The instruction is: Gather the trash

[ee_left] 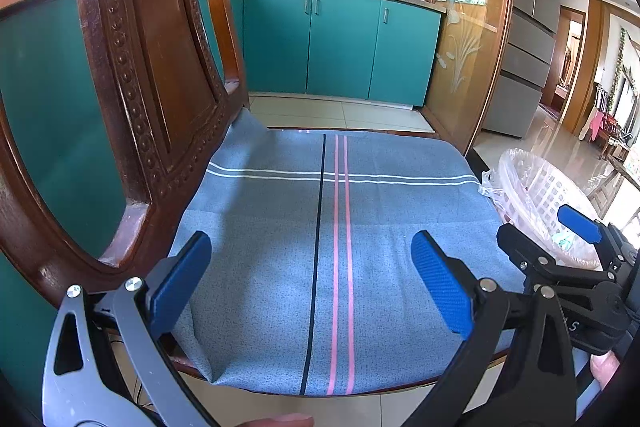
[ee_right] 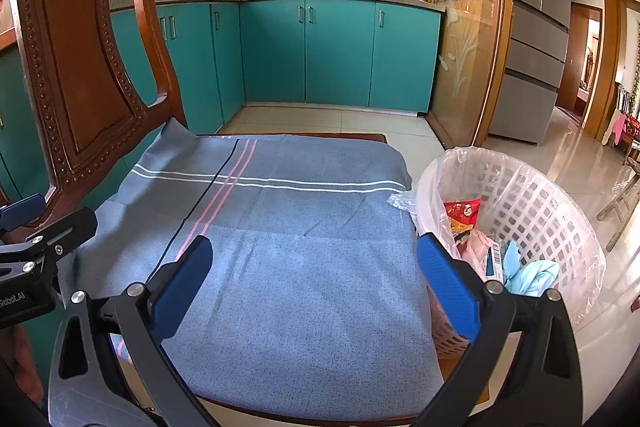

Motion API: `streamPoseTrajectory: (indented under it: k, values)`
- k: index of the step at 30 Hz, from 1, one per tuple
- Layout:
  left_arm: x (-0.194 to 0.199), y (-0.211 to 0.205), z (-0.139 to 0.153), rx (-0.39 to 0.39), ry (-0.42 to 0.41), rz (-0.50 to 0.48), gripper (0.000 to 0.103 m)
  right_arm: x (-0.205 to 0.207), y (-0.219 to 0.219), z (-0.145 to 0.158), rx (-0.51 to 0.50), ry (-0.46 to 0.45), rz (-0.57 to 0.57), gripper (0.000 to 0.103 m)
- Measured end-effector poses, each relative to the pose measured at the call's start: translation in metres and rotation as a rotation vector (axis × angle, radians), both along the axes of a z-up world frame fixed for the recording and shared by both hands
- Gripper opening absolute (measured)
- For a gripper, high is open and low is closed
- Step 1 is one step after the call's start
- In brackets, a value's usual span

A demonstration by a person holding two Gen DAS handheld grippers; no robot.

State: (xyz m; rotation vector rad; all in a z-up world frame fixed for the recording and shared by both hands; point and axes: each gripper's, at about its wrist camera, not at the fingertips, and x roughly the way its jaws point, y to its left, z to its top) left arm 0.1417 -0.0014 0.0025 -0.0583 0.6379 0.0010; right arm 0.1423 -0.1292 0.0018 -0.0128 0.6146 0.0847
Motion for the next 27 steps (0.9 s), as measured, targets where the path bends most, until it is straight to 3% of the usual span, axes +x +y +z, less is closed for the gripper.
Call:
streamPoseTrajectory:
  k: [27]
  values:
    - [0.0033,0.004,-0.0011,0.002,0.005,-0.001,0.1,-0.0002,0.0,-0.0008,-0.001,-0.001,0.0,0.1]
